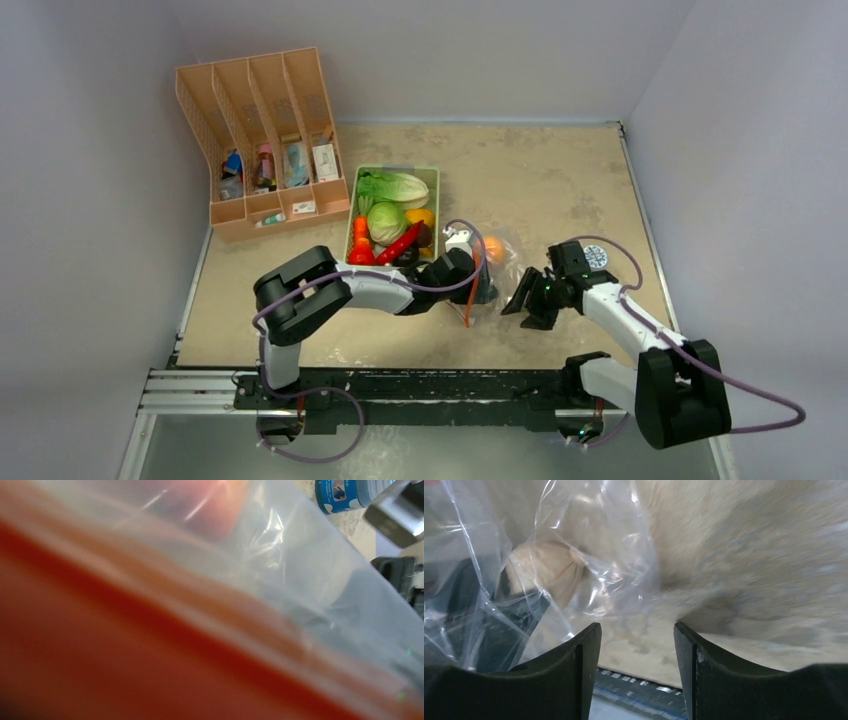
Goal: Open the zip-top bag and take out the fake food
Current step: Pick up the fake vegetable from the zipper food storage bag.
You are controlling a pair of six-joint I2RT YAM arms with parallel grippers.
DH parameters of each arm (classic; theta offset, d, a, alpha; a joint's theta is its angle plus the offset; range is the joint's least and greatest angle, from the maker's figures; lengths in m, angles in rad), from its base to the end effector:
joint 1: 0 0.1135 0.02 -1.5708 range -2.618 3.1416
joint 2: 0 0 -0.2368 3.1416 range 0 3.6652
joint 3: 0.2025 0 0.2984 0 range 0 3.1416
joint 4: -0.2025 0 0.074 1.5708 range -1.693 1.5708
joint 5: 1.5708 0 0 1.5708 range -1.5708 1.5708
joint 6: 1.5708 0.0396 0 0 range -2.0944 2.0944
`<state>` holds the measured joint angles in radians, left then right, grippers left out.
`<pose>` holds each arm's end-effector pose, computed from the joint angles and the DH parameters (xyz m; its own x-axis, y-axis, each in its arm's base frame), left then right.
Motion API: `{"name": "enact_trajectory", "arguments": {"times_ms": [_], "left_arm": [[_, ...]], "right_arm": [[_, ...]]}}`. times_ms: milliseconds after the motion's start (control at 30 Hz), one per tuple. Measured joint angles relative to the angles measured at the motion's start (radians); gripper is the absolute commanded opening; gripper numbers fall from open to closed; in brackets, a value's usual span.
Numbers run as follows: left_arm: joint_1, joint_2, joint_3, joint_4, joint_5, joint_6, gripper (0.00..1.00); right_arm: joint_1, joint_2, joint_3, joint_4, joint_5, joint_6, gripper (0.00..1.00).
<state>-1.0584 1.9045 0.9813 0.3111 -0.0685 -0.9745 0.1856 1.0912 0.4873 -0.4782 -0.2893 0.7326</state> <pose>0.2057 -0.3601 0.0751 -0.8549 -0.1639 -0.4922 0.2398 0.7165 -0.6551 0.2318 0.0550 0.1081 -0.8515 0.4924 -0.1806 0.3510 0.7909 0.5013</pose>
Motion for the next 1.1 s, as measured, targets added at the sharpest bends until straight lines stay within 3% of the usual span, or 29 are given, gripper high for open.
{"name": "enact_trajectory", "arguments": {"times_ms": [167, 533, 733, 833, 967, 1033, 1100], "left_arm": [[0.0, -0.006, 0.014, -0.043, -0.019, 0.021, 0.56], [-0.003, -0.007, 0.016, -0.045, 0.003, 0.055, 0.56], [-0.014, 0.005, 0.099, -0.198, -0.072, 0.109, 0.59], [-0.013, 0.006, 0.099, -0.199, -0.071, 0.13, 0.56], [-0.011, 0.019, 0.108, -0.196, -0.075, 0.14, 0.38], [-0.011, 0.022, 0.111, -0.196, -0.091, 0.14, 0.36], [-0.013, 0.022, 0.114, -0.208, -0.118, 0.137, 0.43]], "right_arm": [[0.011, 0.077, -0.008, 0.073, -0.059, 0.03, 0.59], [0.016, 0.11, 0.038, 0.119, 0.086, 0.073, 0.6], [0.068, 0.132, 0.023, 0.195, 0.061, 0.09, 0.59], [0.071, 0.123, -0.004, 0.232, 0.044, 0.107, 0.6], [0.072, 0.123, -0.013, 0.257, 0.029, 0.124, 0.6], [0.074, 0.131, -0.012, 0.267, 0.016, 0.128, 0.6], [0.075, 0.14, -0.008, 0.269, 0.009, 0.129, 0.6]]}}
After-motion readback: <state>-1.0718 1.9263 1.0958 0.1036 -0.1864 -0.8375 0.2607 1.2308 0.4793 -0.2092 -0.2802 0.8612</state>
